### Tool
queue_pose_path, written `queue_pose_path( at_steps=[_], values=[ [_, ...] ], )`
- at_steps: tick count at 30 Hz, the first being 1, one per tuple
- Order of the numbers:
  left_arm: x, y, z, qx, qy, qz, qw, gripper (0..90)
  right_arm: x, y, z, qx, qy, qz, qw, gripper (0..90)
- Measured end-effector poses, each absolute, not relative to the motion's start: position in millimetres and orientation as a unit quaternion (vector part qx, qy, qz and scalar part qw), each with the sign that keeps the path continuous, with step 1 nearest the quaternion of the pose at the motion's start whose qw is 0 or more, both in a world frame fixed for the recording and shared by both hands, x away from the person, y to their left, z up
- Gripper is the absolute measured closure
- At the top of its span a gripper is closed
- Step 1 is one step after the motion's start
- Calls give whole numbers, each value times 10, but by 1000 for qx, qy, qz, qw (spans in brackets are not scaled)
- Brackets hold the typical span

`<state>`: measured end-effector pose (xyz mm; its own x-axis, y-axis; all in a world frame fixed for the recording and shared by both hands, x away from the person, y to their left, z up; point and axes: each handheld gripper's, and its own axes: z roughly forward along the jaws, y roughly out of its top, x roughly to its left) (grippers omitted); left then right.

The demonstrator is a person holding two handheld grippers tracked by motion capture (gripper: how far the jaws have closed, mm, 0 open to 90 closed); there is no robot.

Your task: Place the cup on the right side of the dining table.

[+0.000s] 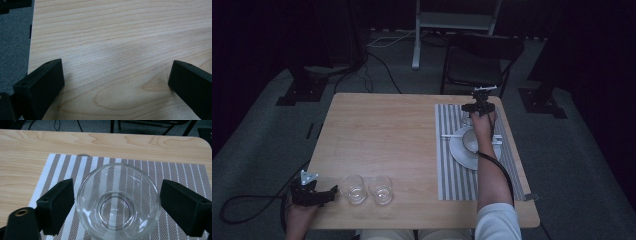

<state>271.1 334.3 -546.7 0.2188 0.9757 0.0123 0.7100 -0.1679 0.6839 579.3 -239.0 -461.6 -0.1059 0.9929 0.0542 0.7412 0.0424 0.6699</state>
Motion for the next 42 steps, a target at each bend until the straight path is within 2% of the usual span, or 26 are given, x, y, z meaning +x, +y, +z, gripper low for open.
queue_pose_path(
  at_steps=[12,22,42],
  values=[
    [2710,3343,-5467,727,580,234,283,8,5643,-2430,-4520,632,678,288,240,125],
    [2711,3343,-5467,727,580,234,283,8,5540,-2328,-4510,624,681,302,237,125],
    [2711,3343,-5467,727,580,234,284,8,5277,-1898,-4523,577,711,348,199,124]
  ],
)
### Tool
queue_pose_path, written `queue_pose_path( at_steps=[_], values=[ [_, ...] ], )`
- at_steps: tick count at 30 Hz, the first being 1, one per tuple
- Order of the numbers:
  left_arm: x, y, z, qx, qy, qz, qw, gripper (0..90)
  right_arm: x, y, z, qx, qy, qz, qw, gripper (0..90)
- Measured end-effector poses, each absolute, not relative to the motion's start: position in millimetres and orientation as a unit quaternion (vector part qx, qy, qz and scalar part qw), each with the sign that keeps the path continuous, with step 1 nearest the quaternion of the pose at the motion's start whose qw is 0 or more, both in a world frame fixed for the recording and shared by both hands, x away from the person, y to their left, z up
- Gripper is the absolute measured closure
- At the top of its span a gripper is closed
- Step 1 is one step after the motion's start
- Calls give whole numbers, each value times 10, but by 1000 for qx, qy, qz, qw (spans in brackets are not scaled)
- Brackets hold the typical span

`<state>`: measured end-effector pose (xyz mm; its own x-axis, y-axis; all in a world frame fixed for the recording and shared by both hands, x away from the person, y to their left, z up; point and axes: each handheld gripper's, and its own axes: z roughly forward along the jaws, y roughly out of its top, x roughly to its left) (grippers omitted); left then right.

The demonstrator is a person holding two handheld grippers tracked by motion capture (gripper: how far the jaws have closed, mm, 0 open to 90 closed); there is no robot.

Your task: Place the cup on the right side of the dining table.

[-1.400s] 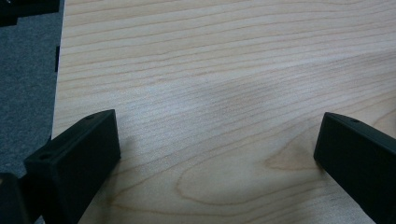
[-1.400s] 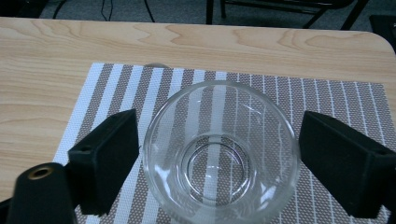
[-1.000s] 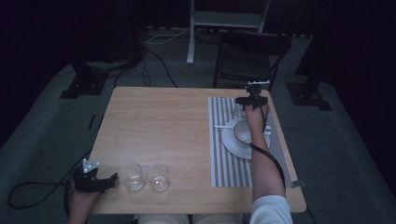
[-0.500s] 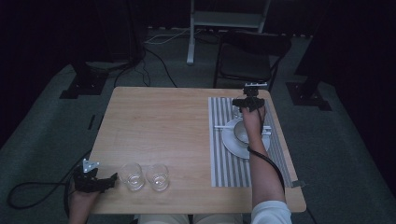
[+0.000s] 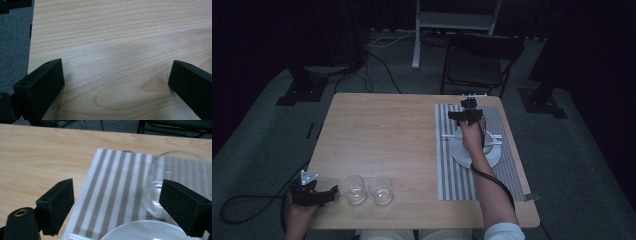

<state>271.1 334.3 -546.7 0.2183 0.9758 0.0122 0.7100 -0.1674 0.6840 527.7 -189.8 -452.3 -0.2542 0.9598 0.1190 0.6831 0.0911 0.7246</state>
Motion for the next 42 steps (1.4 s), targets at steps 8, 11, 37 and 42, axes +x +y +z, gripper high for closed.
queue_pose_path(
  at_steps=[8,11,37,42],
  values=[
    [2711,3343,-5467,727,580,234,283,7,5133,-1728,-4555,556,725,361,187,123],
    [2711,3343,-5467,727,580,234,284,8,5061,-1675,-4566,547,729,367,185,122],
    [2711,3343,-5467,727,580,234,283,8,4468,-1499,-4698,499,752,397,170,121],
    [2711,3343,-5467,727,580,234,283,7,4317,-1492,-4775,488,762,391,170,121]
  ],
)
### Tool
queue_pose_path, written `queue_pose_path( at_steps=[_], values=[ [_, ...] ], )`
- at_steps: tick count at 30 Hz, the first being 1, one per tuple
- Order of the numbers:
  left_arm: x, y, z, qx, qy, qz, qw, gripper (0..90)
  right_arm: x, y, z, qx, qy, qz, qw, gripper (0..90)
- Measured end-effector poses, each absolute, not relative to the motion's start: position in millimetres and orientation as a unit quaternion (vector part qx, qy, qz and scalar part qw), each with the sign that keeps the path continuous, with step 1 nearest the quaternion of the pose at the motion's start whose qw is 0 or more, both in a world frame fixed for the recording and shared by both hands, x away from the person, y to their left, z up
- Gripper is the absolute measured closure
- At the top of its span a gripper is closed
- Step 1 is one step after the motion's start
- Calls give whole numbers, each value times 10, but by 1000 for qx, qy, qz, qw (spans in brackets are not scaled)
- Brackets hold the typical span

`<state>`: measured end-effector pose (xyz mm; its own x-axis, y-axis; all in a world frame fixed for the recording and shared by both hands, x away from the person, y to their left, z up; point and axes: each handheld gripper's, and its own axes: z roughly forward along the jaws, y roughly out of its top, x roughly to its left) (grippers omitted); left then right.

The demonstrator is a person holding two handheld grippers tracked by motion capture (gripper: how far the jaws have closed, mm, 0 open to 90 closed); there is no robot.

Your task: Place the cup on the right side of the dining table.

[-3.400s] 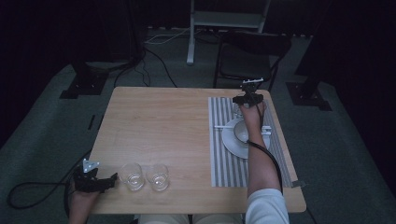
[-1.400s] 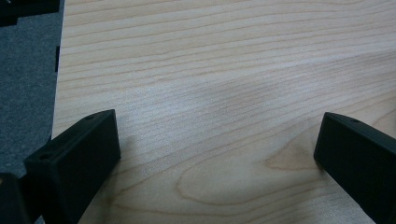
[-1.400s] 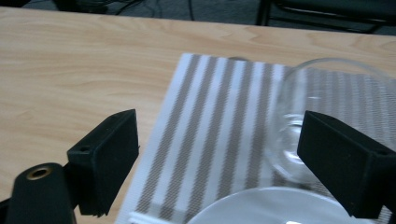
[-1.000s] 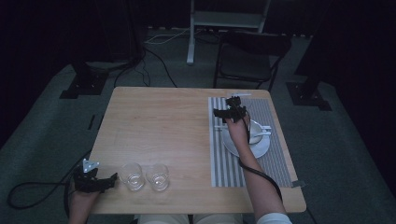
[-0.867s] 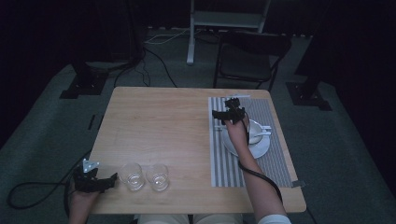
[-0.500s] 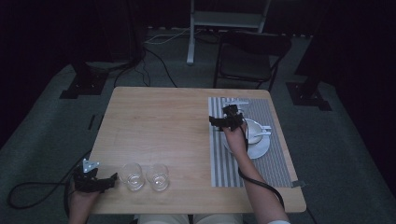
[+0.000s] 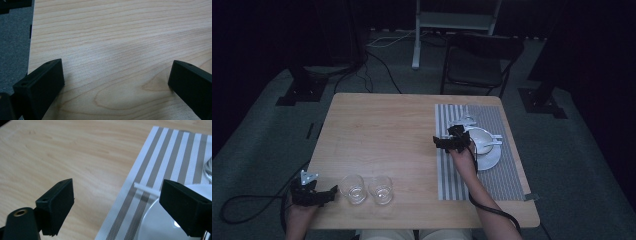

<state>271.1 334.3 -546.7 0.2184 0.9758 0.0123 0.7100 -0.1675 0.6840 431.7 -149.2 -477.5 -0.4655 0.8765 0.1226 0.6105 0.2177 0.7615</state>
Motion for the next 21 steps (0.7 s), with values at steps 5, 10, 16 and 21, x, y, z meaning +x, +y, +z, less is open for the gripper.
queue_pose_path(
  at_steps=[5,10,16,21],
  values=[
    [2711,3343,-5467,727,580,234,283,7,4204,-1497,-4843,482,765,393,166,121],
    [2711,3343,-5467,727,580,234,283,7,4081,-1471,-4867,471,771,395,165,121],
    [2711,3343,-5467,727,579,235,283,7,3958,-1463,-4888,463,775,398,164,121],
    [2711,3343,-5467,727,580,234,283,7,3823,-1479,-4928,459,775,404,158,121]
  ],
)
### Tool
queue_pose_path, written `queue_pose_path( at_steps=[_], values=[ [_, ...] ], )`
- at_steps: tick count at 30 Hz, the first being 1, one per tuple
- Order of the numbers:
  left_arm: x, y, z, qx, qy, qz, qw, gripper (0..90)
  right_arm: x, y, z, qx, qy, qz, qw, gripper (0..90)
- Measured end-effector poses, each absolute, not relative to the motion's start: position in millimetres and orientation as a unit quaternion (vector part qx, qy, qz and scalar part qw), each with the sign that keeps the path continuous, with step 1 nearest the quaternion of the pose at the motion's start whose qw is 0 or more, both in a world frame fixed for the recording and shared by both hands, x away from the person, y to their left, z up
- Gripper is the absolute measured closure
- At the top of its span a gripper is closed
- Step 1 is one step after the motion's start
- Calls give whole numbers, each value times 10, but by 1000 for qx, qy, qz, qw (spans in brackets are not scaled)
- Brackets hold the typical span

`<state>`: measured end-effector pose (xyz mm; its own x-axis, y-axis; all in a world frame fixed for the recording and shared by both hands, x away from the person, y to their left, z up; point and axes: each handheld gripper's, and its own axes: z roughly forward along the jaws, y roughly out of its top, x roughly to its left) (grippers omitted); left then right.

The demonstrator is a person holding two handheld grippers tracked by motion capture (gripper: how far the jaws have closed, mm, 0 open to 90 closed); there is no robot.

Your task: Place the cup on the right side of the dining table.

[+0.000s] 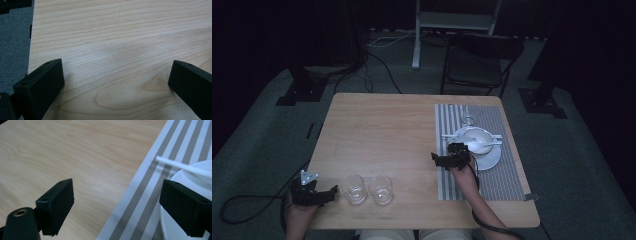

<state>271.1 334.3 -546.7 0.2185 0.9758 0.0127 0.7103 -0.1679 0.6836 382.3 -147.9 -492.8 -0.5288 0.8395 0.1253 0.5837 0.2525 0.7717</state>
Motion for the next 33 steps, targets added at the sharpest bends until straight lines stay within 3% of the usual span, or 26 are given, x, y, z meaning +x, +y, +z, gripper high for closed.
queue_pose_path(
  at_steps=[4,7,33],
  values=[
    [2711,3343,-5466,727,579,234,283,7,3730,-1497,-4985,453,781,401,156,121],
    [2711,3343,-5466,727,579,234,283,8,3652,-1533,-5022,450,775,403,182,121],
    [2711,3343,-5466,728,579,234,283,7,3260,-2027,-5205,476,762,398,184,121]
  ],
)
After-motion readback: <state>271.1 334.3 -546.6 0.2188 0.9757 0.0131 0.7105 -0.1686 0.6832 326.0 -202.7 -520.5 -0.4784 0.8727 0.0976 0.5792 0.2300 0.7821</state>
